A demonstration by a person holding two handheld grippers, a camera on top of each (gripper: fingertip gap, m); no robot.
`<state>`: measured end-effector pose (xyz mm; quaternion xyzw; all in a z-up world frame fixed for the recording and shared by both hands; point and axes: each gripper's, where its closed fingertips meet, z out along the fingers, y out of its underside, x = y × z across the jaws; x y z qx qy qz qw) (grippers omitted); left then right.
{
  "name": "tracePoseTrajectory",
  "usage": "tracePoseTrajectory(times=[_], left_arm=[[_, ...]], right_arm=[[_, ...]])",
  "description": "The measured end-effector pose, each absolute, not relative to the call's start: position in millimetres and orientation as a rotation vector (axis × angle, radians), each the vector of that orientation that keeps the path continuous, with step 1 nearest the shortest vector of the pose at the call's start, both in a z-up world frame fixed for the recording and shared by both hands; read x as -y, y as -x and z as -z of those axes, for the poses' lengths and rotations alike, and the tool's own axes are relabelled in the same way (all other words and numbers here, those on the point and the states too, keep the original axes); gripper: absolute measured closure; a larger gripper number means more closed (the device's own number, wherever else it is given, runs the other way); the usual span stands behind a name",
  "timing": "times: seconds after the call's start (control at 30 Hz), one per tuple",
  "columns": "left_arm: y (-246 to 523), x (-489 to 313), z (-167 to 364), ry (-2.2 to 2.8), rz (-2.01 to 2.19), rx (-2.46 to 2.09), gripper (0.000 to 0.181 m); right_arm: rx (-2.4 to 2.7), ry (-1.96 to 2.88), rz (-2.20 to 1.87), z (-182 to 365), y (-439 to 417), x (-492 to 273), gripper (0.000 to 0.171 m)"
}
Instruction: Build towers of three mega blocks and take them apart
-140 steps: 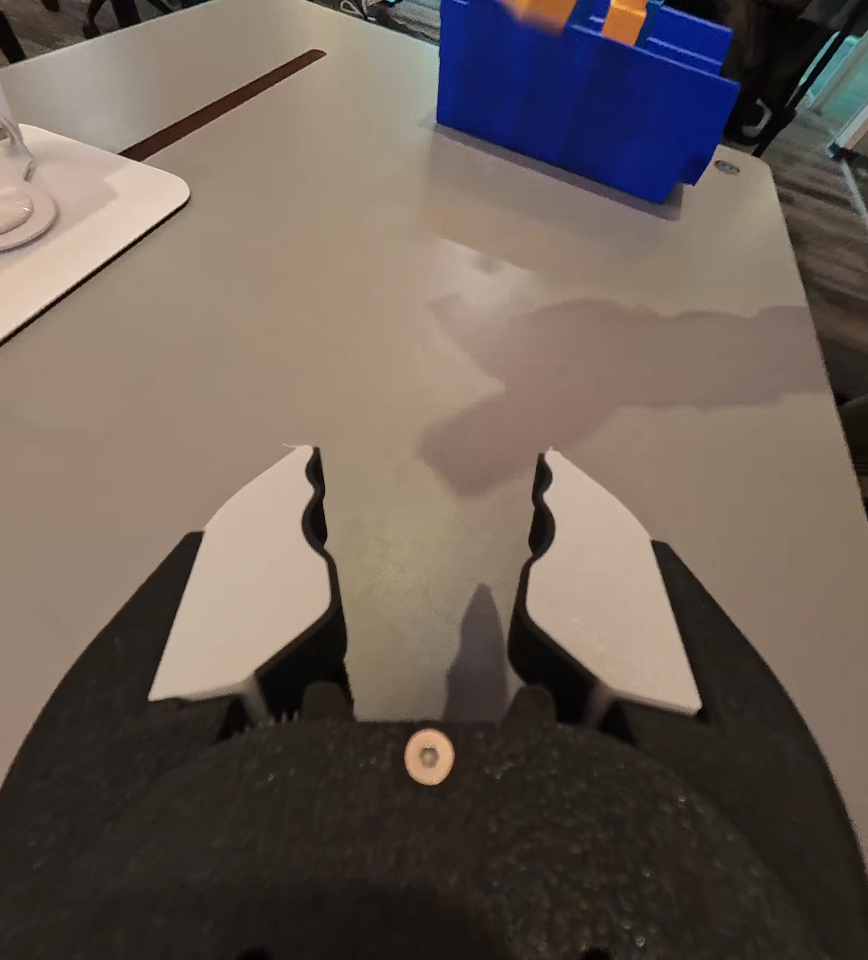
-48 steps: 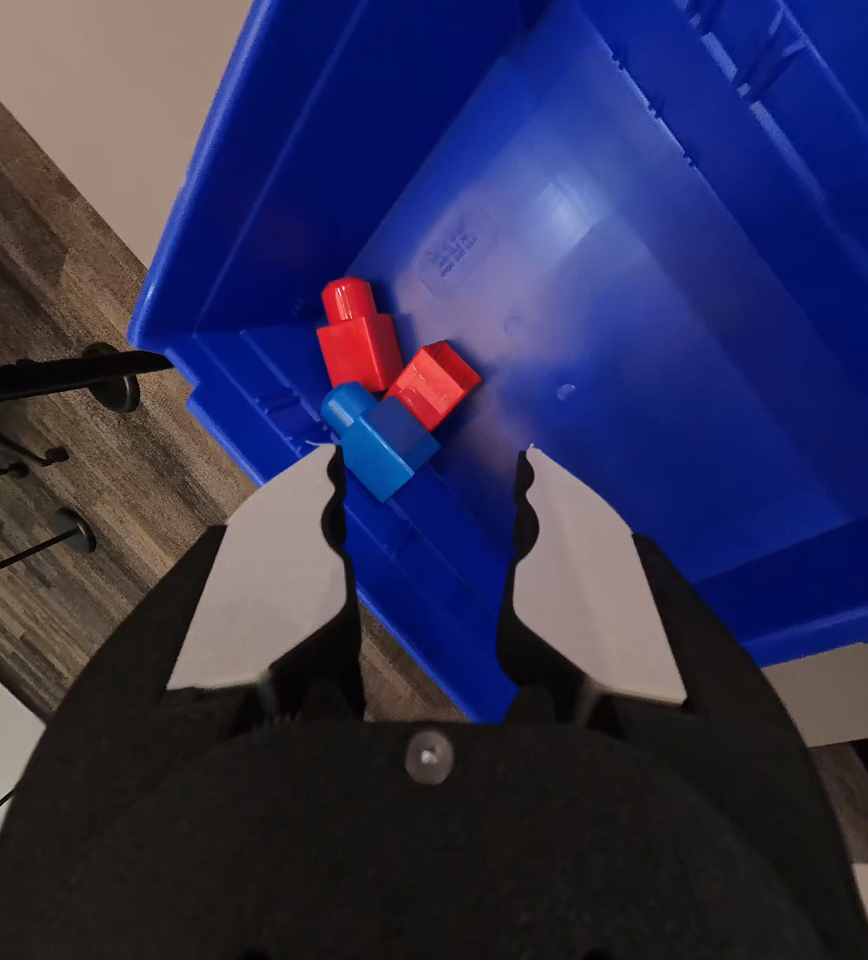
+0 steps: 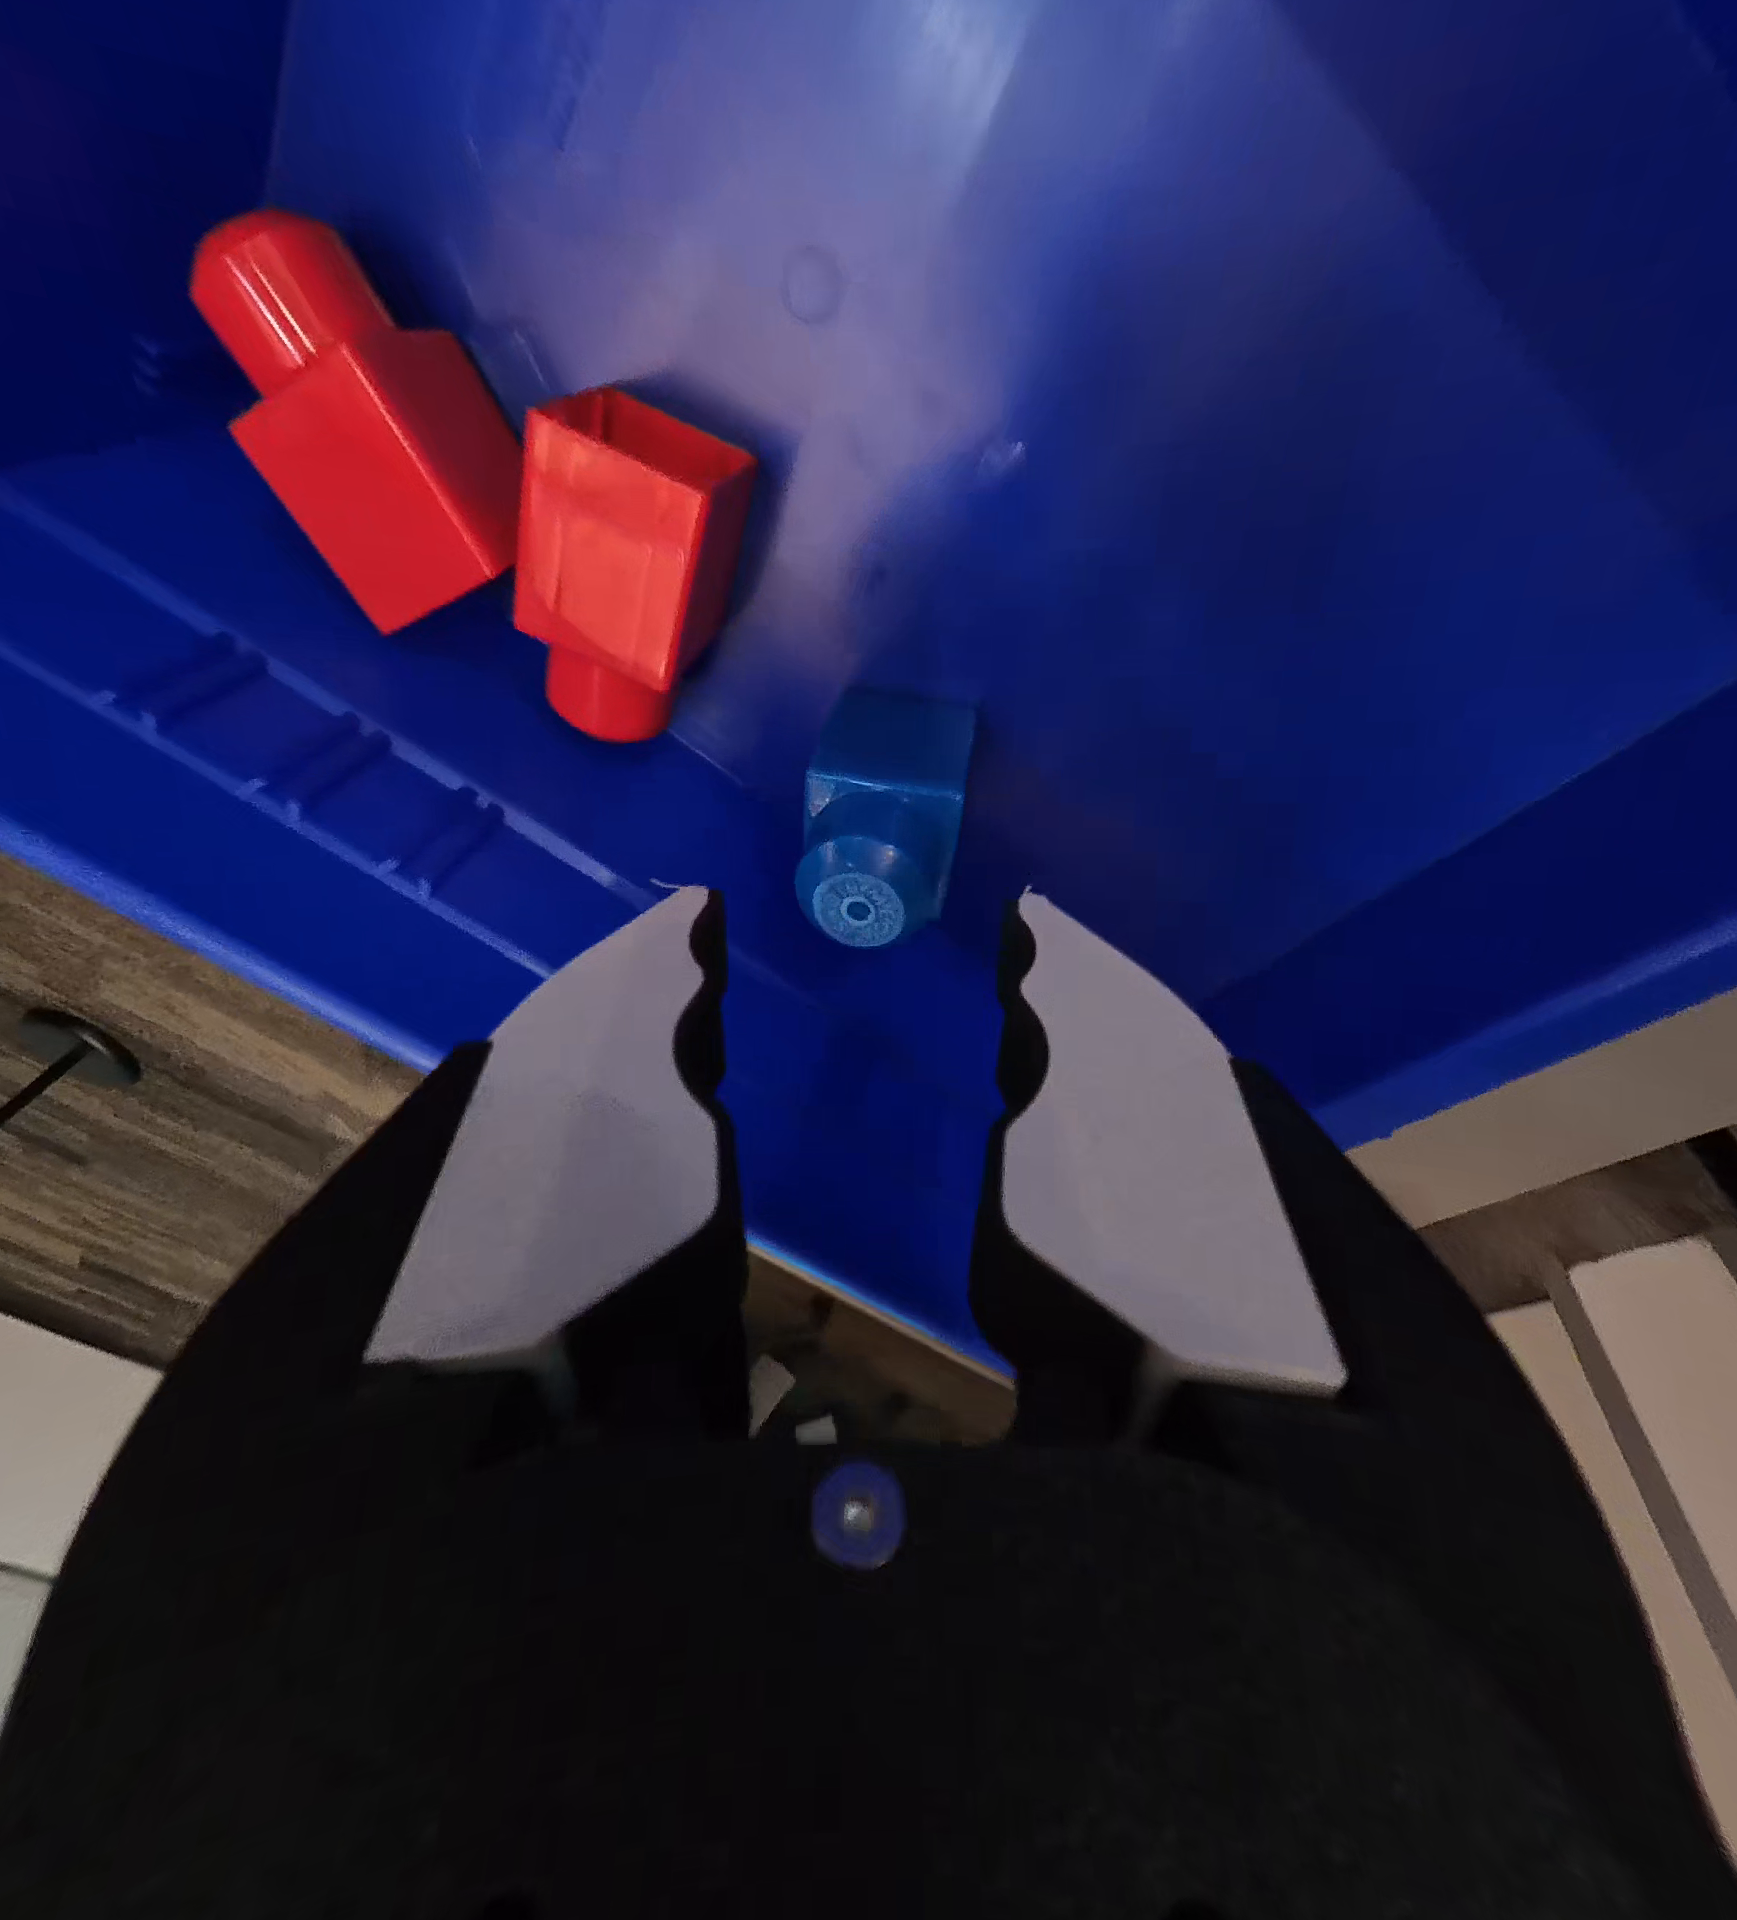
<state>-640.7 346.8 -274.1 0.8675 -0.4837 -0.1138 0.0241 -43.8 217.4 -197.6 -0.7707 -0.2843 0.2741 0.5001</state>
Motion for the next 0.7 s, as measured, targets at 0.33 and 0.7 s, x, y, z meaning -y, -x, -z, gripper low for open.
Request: tracePoseTrajectory(times=[0.33,0.7], left_arm=[[632,-350,269,-2.707,0.333,1.479,0.153],[391,-358,162,-2.703,0.161,2.142,0.154]], right_arm=[[0.681,1.879,-0.648,201,37,-219,0.108],[0.654,1.920,-0.633,208,27,-222,0.108]])
